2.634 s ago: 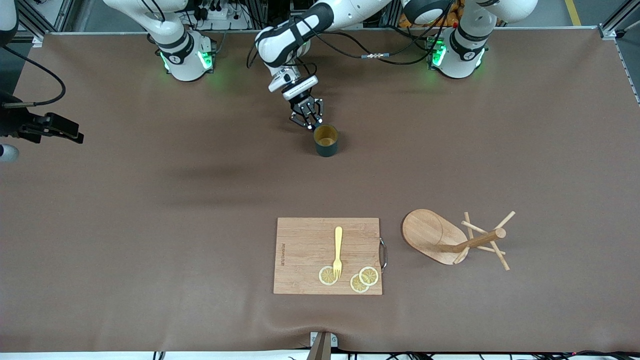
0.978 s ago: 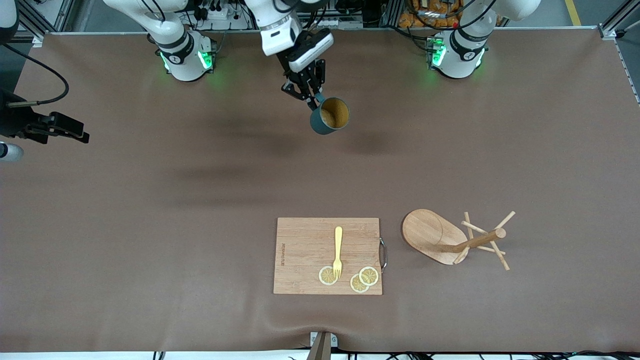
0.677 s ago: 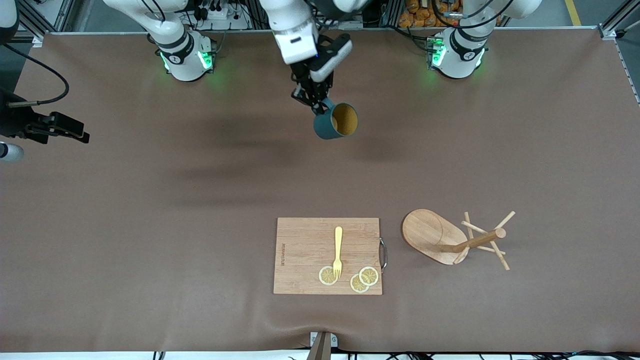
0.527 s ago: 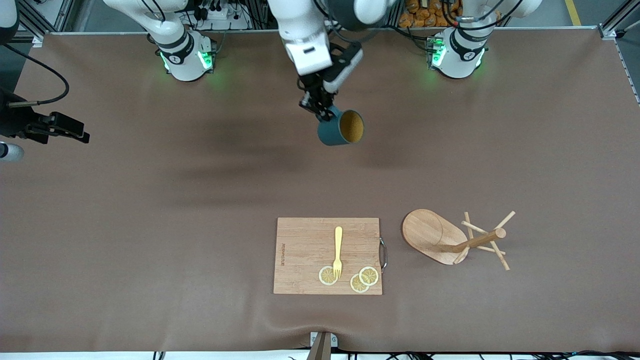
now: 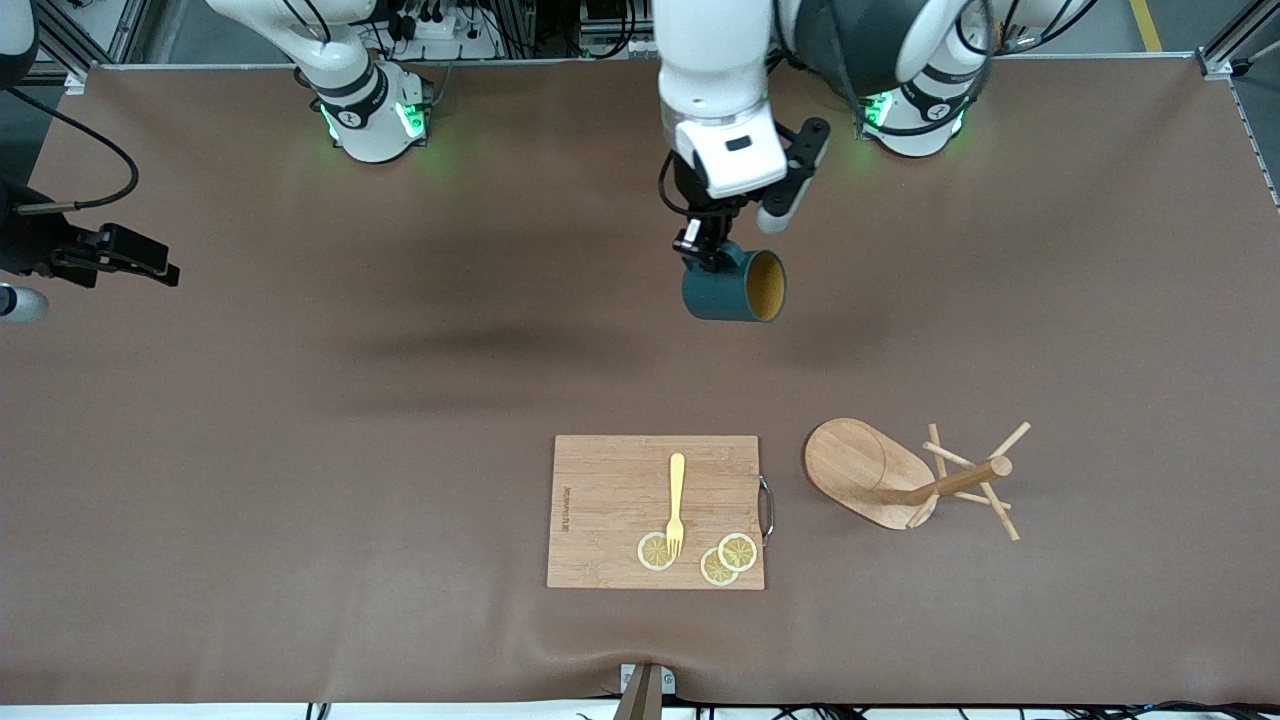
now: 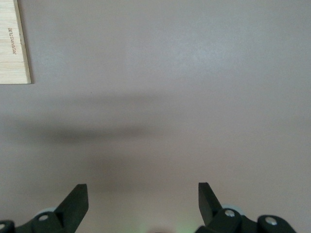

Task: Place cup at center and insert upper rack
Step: 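Lift the mug by the handle with the left gripper toward the mug tree, then carry the mug over the wooden mug tree with the left gripper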

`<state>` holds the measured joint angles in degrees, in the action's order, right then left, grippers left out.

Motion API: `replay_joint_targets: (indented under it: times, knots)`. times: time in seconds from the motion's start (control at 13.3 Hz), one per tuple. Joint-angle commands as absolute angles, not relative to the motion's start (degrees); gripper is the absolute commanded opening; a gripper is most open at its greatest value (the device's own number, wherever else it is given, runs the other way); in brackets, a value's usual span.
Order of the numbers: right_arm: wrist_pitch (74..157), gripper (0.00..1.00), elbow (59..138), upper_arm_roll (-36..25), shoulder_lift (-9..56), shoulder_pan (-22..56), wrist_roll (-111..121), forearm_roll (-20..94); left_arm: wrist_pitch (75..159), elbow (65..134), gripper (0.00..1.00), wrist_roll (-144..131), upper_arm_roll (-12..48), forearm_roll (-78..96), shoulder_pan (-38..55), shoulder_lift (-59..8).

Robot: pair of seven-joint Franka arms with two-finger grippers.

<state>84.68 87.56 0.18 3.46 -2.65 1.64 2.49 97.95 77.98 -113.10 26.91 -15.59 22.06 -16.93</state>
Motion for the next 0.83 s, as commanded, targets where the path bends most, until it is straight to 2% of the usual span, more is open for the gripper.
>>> replay_joint_targets:
  times: [0.0, 0.75]
  knots:
    - [84.20, 1.00, 87.36, 0.18, 3.16, -2.72, 1.67, 3.34, 98.70, 77.96, 0.00, -108.56, 27.25, -10.91, 17.68, -15.12]
    - [84.46, 1.00, 87.36, 0.18, 3.25, -2.72, 1.58, 3.34, 99.58, 76.82, 0.00, -91.87, 27.16, 12.36, 0.02, -13.54]
